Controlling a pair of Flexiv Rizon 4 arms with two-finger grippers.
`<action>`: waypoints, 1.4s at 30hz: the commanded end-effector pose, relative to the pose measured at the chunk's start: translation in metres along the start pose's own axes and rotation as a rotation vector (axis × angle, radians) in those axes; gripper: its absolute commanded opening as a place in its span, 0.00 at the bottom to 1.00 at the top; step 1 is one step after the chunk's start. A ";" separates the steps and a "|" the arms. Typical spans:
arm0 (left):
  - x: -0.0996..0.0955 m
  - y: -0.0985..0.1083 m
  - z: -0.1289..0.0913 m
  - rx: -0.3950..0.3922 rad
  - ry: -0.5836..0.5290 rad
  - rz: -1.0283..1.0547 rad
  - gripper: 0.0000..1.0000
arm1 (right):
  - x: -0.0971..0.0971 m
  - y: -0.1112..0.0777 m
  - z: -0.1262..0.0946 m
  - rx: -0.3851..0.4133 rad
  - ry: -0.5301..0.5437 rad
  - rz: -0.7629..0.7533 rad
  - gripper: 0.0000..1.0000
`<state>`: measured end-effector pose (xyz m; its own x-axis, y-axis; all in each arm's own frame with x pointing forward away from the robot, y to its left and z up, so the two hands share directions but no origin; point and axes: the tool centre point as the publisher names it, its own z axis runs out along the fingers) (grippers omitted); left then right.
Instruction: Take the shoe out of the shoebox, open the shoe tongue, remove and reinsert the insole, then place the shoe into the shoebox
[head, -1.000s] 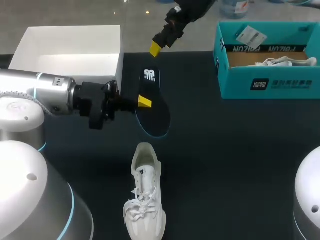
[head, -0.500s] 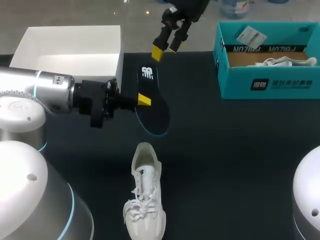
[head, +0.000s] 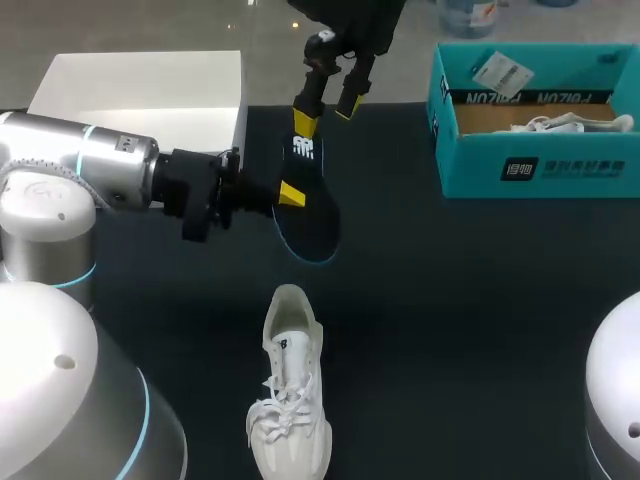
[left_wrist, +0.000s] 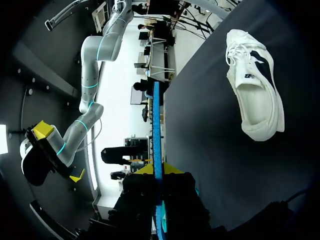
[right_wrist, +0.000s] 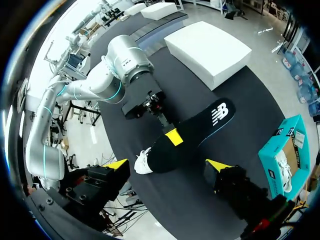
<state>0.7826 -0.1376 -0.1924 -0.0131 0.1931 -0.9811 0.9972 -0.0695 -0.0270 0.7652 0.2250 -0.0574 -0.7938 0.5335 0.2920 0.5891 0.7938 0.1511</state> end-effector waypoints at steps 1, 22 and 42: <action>0.002 0.005 -0.004 0.029 0.002 -0.005 0.00 | 0.006 -0.005 -0.001 -0.015 -0.023 0.002 1.00; 0.006 -0.015 -0.014 -0.021 0.008 -0.062 0.00 | 0.015 -0.008 -0.009 -0.044 -0.081 0.067 1.00; -0.016 -0.023 -0.028 0.223 -0.100 -0.585 0.00 | 0.015 -0.008 -0.009 -0.044 -0.081 0.067 1.00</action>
<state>0.7572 -0.1205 -0.1785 -0.2518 0.1693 -0.9529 0.9613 -0.0703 -0.2665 0.7504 0.2232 -0.0448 -0.7616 0.6068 0.2274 0.6451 0.7434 0.1767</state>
